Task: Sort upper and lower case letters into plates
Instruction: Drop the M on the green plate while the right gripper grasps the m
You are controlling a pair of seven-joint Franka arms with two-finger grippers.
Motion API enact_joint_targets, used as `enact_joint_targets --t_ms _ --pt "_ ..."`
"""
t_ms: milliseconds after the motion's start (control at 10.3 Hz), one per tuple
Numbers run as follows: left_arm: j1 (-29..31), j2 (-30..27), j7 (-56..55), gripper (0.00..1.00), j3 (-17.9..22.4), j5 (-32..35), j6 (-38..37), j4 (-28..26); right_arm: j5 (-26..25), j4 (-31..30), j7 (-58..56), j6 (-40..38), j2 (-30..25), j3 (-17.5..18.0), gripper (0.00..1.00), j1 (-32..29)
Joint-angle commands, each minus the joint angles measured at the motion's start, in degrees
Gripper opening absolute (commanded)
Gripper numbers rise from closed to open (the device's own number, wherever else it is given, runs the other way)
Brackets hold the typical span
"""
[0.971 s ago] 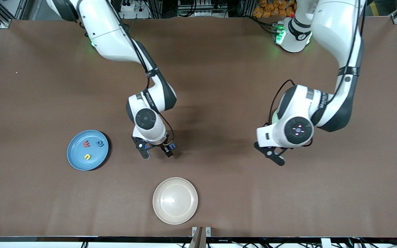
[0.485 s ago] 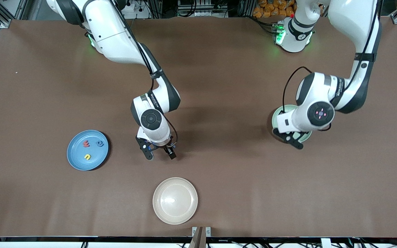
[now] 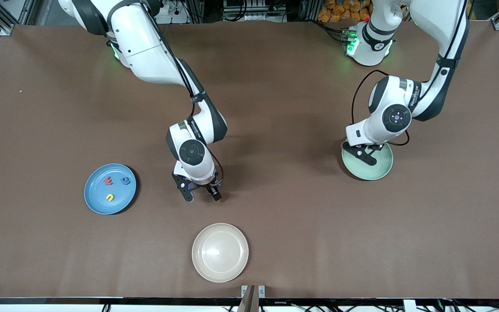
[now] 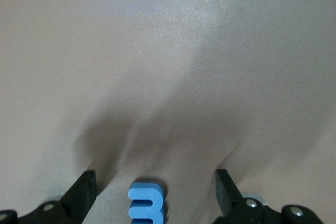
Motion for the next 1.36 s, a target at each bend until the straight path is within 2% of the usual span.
enact_joint_targets --t_ms 0,291,485,582,679,777,971,1262 --pt "0.9 -2.8 0.4 0.23 -0.5 -1.8 6.7 -6.2 0.5 1.4 1.0 0.2 1.0 -0.2 1.00 0.5" --pt "0.9 -2.8 0.4 0.27 -0.5 -1.8 10.5 -8.2 0.5 1.4 1.4 0.2 1.0 -0.1 1.00 0.9" --pt "1.2 -2.5 0.4 0.44 -0.4 -1.8 11.0 -8.5 0.5 1.4 1.6 0.2 0.8 -0.1 1.00 1.0" --pt "1.2 -2.4 0.4 0.70 -0.5 -1.8 11.0 -8.3 0.3 1.4 1.5 0.3 0.8 -0.1 0.36 1.0" --pt "1.2 -2.3 0.4 0.83 -0.5 -1.8 11.0 -8.0 0.1 1.3 1.0 0.4 0.8 -0.1 0.00 1.0" --pt "1.2 -2.2 0.1 1.00 -0.4 -1.8 10.9 -7.5 0.0 1.3 0.7 1.0 0.7 -0.1 0.00 1.1" --pt "1.2 -2.1 0.4 1.00 -0.3 -1.8 9.8 -5.0 0.0 1.3 0.5 1.2 0.8 -0.1 0.00 1.2" --pt "1.0 -2.0 -4.5 1.00 -0.3 -1.8 -4.2 5.3 -0.1 1.4 -1.4 1.0 -1.0 -0.1 0.00 1.0"
